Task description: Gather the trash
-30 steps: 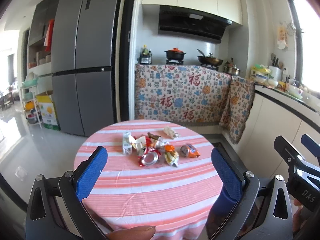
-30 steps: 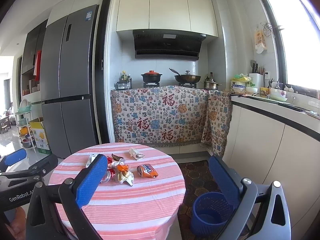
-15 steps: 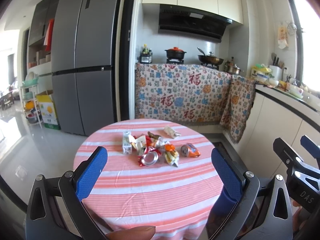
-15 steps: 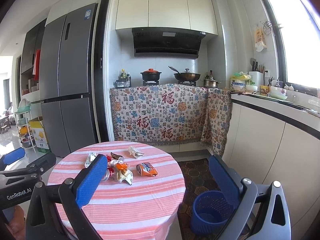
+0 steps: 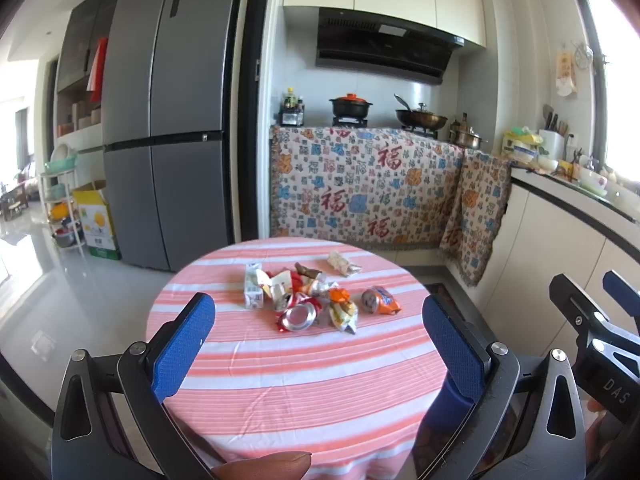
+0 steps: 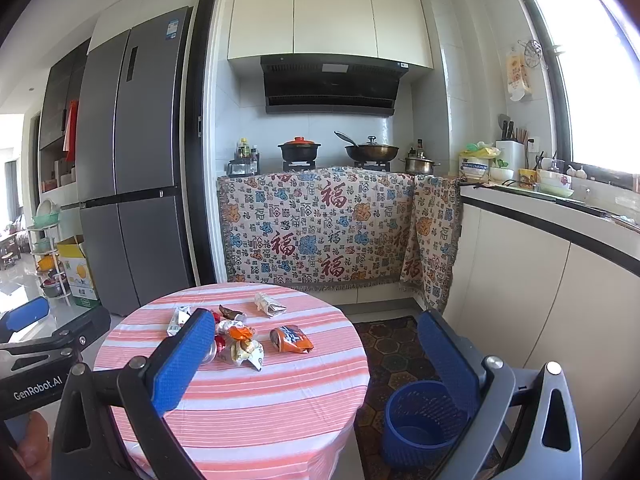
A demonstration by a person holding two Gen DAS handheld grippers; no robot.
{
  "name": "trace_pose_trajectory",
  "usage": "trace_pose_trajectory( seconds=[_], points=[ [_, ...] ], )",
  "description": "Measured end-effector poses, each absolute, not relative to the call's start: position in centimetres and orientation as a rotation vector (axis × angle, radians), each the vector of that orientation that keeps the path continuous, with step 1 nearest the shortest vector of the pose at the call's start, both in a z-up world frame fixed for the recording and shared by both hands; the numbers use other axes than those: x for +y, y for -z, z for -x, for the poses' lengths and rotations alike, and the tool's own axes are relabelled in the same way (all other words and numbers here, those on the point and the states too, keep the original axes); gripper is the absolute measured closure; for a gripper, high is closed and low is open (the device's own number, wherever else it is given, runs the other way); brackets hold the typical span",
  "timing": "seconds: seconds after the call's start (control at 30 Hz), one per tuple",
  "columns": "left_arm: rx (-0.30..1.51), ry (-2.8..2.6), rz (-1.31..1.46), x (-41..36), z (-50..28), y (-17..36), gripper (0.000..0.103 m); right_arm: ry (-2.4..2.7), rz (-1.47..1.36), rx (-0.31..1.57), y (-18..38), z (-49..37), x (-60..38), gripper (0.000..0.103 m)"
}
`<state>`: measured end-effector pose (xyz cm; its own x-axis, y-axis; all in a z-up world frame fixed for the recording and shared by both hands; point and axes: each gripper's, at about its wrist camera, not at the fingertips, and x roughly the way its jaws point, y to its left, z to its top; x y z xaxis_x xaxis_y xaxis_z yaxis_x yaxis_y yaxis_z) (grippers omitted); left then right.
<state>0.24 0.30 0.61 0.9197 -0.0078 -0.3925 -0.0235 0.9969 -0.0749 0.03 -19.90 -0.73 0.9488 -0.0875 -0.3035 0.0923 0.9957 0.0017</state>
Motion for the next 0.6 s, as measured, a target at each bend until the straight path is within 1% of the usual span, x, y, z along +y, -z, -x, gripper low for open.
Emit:
trace_pose_trajectory(
  seconds=[0.6],
  points=[
    [0.416, -0.015, 0.084, 0.57, -0.82, 0.13, 0.0, 0.104, -0.018, 0.311, 1.06, -0.46, -19.99, 0.0]
  ],
)
